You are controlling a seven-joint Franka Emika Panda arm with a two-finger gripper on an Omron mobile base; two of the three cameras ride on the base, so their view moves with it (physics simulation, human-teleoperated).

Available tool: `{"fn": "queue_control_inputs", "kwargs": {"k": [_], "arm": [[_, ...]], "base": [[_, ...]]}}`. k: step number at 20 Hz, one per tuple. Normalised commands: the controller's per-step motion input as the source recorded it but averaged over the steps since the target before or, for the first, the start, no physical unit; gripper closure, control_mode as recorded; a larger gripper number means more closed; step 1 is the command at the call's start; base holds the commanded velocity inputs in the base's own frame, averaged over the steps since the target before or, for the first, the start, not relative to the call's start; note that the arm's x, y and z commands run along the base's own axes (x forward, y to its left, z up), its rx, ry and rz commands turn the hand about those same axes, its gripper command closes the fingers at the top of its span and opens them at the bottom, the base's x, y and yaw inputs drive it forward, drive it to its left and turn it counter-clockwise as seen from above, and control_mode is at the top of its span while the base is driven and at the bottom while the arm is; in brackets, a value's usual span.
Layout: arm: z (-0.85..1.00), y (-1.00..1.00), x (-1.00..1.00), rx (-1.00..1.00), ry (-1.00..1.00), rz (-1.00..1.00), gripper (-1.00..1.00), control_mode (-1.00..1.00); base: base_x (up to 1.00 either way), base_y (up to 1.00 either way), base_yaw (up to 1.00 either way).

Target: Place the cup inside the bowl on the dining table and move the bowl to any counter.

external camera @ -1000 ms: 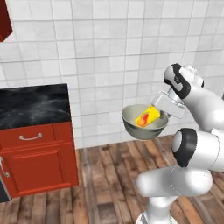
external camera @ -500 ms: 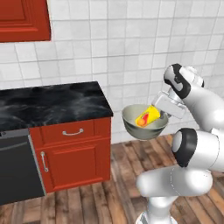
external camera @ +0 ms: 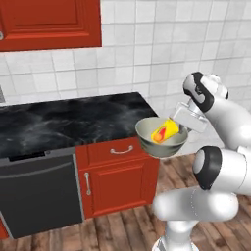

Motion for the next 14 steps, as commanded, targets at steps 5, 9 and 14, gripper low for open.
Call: {"fn": "queue_control_inputs", "kwargs": {"k": [5,9,14], "arm": [[0.0,0.0,0.0,0.0,0.0,0.0,1.0,1.0],[0.0,0.0,0.0,0.0,0.0,0.0,1.0,1.0],[0.0,0.0,0.0,0.0,0.0,0.0,1.0,1.0]], "base": [[0.75,0.41,-0.08],[0.51,0.33,-0.05],[0.53,0.31,-0.05]]}}
